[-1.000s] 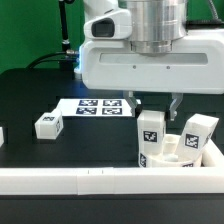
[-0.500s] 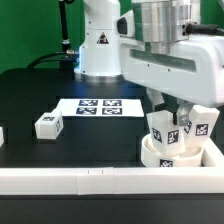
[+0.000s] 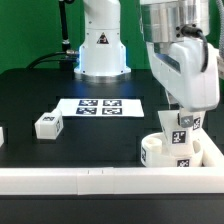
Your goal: Assemble stool
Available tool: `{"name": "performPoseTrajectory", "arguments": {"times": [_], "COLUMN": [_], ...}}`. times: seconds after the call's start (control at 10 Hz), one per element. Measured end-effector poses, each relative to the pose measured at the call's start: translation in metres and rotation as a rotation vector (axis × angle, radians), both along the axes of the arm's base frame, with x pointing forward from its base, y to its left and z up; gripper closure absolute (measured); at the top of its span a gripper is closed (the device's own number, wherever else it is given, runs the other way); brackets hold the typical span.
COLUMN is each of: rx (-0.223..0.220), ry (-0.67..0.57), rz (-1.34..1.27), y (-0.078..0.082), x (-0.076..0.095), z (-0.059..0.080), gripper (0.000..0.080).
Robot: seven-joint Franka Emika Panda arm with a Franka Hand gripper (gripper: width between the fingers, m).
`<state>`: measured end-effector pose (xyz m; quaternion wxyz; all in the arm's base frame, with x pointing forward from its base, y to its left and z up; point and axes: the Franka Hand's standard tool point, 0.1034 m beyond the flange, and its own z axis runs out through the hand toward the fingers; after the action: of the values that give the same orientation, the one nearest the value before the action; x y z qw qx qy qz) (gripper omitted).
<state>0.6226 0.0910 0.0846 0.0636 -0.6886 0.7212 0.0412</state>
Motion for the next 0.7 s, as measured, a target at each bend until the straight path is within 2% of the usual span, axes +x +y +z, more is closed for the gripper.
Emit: {"name": "performPoseTrajectory", "arguments": {"times": [0.3,0.5,0.7], "rx": [0.056,0.096,0.117], "ry": [-0.024,-0.029,-0.032], "rz": [-0.440,-0.534,-0.581], "y": [0.015,0.027,0.027], "x": [0.000,0.001,0.001], "z": [-0.002,-0.003,-0.002], "gripper": [0.0465,0.0465,0.0465]}}
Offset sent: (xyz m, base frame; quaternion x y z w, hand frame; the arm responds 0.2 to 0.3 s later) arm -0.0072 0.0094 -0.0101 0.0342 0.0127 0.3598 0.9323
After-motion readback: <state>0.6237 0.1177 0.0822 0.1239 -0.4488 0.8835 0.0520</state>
